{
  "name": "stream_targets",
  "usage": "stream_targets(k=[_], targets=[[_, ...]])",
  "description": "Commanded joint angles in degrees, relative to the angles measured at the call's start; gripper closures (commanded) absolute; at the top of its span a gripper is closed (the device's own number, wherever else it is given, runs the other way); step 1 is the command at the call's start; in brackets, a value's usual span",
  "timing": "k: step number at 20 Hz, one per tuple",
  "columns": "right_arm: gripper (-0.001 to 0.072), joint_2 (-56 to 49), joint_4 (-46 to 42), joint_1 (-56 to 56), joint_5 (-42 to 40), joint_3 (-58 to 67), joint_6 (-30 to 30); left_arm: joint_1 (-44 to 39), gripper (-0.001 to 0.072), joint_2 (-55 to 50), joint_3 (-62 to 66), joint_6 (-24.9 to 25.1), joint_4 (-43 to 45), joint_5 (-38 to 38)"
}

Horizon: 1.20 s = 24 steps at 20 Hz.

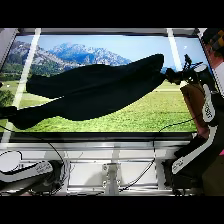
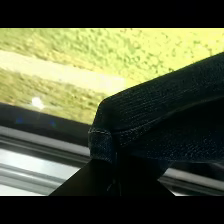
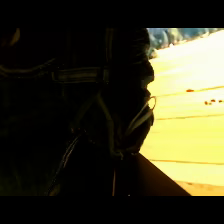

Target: Fold the clothes and pants, and hang the long-sleeved shirts on hangers.

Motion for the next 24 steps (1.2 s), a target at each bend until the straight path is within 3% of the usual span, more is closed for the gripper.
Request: stream_targets(k=[1,4,6,11,15,19,24], targets=[[0.0679,5.07,-13.46,-0.15,3.65,1.70,3.32,-0.02,0.0675,0.04,3.61,0.04,0.35,4.90],[0.0679,10.88,-28.98,-0.15,10.67,0.94,5.05,-0.02,0.0676,0.02,9.11,2.86,0.37,9.64],[0.0680,16.24,-34.32,-0.76,11.08,-3.89,6.49,0.00,0.0676,-0.02,10.56,5.07,0.39,10.58],[0.0680,34.27,-34.34,-1.20,4.48,-28.15,8.68,-0.04,0.0676,-4.15,10.54,5.16,-0.24,10.36],[0.0680,47.54,-32.39,-1.16,1.60,-45.38,12.31,0.02,0.0676,-9.11,10.54,5.16,-0.39,3.82],[0.0679,53.66,-31.54,-1.16,3.56,-53.46,14.64,0.04,0.0676,-13.92,10.54,4.94,1.40,-3.69],[0.0678,54.84,-31.54,-1.16,5.49,-55.21,15.06,0.07,0.0675,-15.80,10.54,4.72,1.55,-2.47]])
